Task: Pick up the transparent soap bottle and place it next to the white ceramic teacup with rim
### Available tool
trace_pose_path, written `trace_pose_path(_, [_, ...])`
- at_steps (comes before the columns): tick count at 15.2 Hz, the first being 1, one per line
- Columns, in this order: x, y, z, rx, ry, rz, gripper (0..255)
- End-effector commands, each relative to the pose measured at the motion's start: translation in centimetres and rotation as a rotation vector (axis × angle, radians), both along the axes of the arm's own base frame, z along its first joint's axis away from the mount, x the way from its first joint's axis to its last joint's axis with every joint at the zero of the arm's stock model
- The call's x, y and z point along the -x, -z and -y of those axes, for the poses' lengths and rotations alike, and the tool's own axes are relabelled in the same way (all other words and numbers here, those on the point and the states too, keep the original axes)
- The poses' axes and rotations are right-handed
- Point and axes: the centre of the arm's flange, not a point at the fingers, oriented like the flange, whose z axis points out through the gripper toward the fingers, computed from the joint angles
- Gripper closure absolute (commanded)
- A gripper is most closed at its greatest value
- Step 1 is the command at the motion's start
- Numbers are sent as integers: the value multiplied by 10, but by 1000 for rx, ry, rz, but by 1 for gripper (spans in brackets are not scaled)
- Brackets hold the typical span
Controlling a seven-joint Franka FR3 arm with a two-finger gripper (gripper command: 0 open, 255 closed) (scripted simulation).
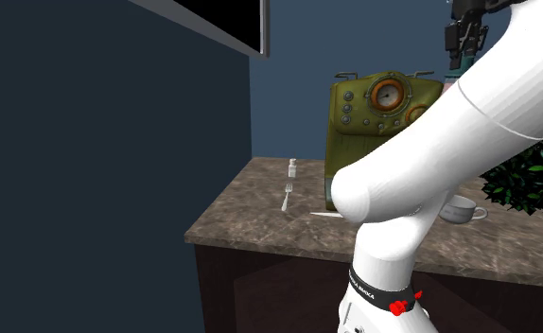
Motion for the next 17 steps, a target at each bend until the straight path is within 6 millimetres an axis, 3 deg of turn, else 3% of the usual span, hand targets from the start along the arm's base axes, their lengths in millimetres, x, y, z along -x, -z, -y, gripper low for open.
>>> trace_pose_path(1, [1, 9, 2, 1, -1, 0, 255])
trace_pose_path(17, [1, 94, 2, 1, -1, 0, 255])
